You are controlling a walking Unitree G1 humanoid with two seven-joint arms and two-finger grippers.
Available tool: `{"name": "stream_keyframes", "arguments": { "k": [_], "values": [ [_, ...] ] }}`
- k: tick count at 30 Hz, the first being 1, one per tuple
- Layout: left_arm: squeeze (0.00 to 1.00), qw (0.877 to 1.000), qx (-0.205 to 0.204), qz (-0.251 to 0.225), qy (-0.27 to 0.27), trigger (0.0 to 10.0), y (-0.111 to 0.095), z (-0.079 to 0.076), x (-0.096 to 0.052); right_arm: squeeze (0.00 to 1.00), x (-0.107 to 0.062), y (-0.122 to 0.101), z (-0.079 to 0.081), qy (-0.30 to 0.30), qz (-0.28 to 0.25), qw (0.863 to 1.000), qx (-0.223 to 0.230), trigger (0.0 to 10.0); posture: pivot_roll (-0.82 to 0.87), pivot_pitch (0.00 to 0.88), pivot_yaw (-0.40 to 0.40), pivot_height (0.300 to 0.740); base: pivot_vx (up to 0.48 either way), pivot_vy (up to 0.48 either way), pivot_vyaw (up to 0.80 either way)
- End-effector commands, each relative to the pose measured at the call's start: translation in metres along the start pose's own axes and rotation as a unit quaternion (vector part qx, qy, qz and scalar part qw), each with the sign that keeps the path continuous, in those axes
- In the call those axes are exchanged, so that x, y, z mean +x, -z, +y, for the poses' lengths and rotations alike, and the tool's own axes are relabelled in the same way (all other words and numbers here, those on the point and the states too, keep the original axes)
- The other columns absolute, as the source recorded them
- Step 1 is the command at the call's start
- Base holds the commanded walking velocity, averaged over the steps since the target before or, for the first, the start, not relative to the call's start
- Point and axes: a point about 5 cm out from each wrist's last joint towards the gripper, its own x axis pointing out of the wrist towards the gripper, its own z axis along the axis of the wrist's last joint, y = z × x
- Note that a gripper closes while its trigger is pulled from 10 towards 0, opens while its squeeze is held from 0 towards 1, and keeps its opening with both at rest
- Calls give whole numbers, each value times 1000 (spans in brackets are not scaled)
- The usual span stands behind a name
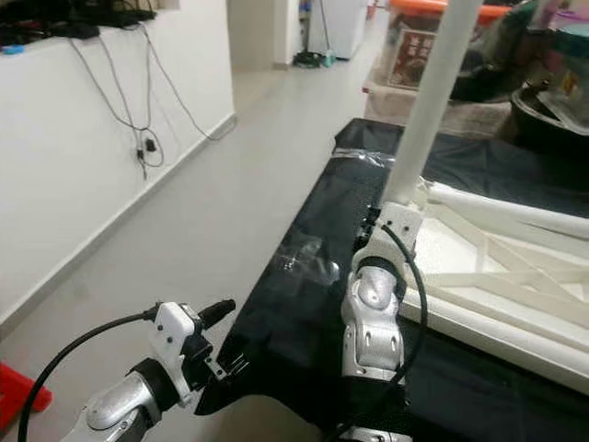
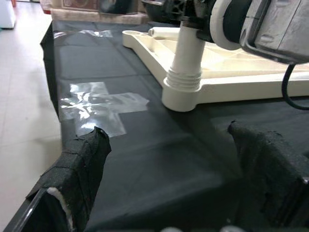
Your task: Building children table
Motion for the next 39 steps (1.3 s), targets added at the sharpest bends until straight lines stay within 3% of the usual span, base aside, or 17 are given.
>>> {"name": "stream_keyframes", "arguments": {
  "k": [1, 2, 5, 8, 11, 12, 14, 15, 16, 19, 21, 25, 26, 31, 33, 34, 39],
  "values": [
    [0, 1000, 5, 5, -1, 10000, 2, -1, -1, 1000, 1, 4, 2, -26, -8, 1000, 2, 10000, 47, 35, -25, 740, 0, 0, 0],
    [0, 1000, 5, 5, -1, 10000, 2, -1, 0, 0, 4, 5, 1, -56, -5, 998, 21, 10000, 46, 35, -25, 740, 0, 0, 0],
    [0, 1000, 5, 5, -1, 10000, 2, -1, 0, 0, 6, 4, -1, -77, -7, 996, 39, 10000, 43, 33, -26, 740, 0, 0, 0],
    [0, 1000, 5, 6, -2, 10000, 3, -1, 0, 0, 13, -2, -1, -175, -4, 982, 76, 10000, 37, 30, -17, 740, 0, 0, 0],
    [0, 1000, 5, 6, -4, 10000, 4, -1, 1, 0, 21, -6, -8, -328, 22, 941, 81, 10000, 34, 30, -15, 740, 0, 0, 0],
    [0, 1000, 5, 6, -4, 10000, 4, -1, 1, 0, 21, -6, -8, -328, 22, 941, 81, 10000, 34, 30, -15, 740, 0, 0, 0],
    [0, 1000, 5, 5, -4, 10000, 4, 0, 1, 0, 16, -7, -8, -451, 49, 889, 63, 10000, 35, 32, -19, 740, 0, 0, 0],
    [0, 1000, 5, 5, -4, 10000, 4, 0, 1, 0, 16, -7, -8, -451, 49, 889, 63, 10000, 35, 32, -19, 740, 0, 0, 0],
    [0, 1000, 5, 5, -4, 10000, 3, 0, 1, 0, 14, -7, -8, -496, 60, 865, 51, 10000, 36, 35, -17, 740, 0, 0, 0],
    [0, 1000, 6, 5, -4, 10000, 3, 0, 2, 0, 14, -7, -7, -531, 72, 844, 35, 10000, 38, 34, -18, 740, 0, 0, 0],
    [0, 1000, 6, 5, -3, 10000, 3, 0, 2, 0, 18, -11, -3, -592, 84, 801, 16, 10000, 40, 35, -17, 740, 0, 0, 0],
    [0, 1000, 6, 5, -3, 10000, 3, 0, 2, 0, 19, -13, 0, -614, 87, 785, 10, 10000, 40, 35, -17, 740, 0, 0, 0],
    [0, 1000, 6, 5, -3, 10000, 3, 0, 2, 0, 24, -14, 5, -651, 91, 753, -4, 10000, 45, 37, -22, 740, 0, 0, 0],
    [0, 1000, 6, 6, -3, 10000, 3, -1, 2, 0, 27, -16, 10, -673, 91, 734, -13, 10000, 50, 43, -30, 740, 0, 0, 0],
    [0, 1000, 8, 5, -3, 10000, 3, -1, 3, 0, 28, -17, 11, -680, 93, 728, -13, 9294, 47, 45, -37, 740, 0, 0, 0],
    [0, 1000, 8, 5, -4, 10000, 3, -1, 3, 0, 28, -18, 12, -691, 95, 716, -8, 0, 32, 47, -34, 740, 0, 0, 0],
    [0, 1000, 6, 5, -4, 10000, 4, -2, 3, 0, 25, -17, 16, -704, 89, 704, -13, 0, 22, 43, -25, 740, 0, 0, 0]
  ]
}}
